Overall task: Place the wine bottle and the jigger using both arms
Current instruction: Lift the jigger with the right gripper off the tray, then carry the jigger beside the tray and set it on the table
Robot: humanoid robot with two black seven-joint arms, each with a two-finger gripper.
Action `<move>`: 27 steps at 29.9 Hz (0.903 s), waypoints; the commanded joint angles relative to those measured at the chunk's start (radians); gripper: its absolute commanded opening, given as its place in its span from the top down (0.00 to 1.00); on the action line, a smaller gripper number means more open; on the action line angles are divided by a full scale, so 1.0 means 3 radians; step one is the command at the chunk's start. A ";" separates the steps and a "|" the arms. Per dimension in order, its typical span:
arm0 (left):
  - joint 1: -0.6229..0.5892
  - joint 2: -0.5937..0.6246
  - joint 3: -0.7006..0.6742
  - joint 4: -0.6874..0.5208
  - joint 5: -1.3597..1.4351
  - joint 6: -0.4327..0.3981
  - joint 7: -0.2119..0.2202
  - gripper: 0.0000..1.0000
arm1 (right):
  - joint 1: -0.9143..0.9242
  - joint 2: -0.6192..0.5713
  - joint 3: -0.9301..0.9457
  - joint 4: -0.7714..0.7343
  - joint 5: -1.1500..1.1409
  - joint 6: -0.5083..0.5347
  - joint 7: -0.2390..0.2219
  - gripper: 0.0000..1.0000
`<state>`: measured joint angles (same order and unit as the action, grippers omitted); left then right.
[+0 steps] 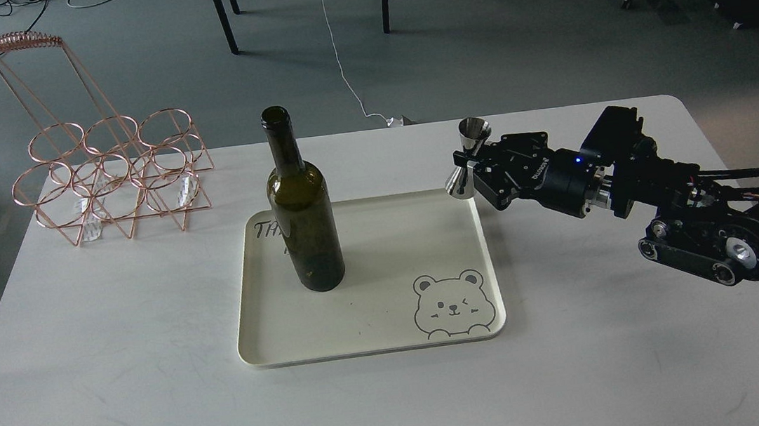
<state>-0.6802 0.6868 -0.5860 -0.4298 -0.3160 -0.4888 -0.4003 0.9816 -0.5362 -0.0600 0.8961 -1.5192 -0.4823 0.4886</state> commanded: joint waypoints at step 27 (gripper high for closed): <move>-0.0003 -0.0029 -0.0005 -0.0019 0.0000 0.0000 0.0000 0.02 | -0.1217 -0.0243 0.0333 -0.0937 0.1055 -0.0021 0.0000 0.91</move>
<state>-0.6816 0.6764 -0.5876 -0.4357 -0.3160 -0.4888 -0.4003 0.6171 -0.6272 0.0418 0.6232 -1.2028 -0.4889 0.4886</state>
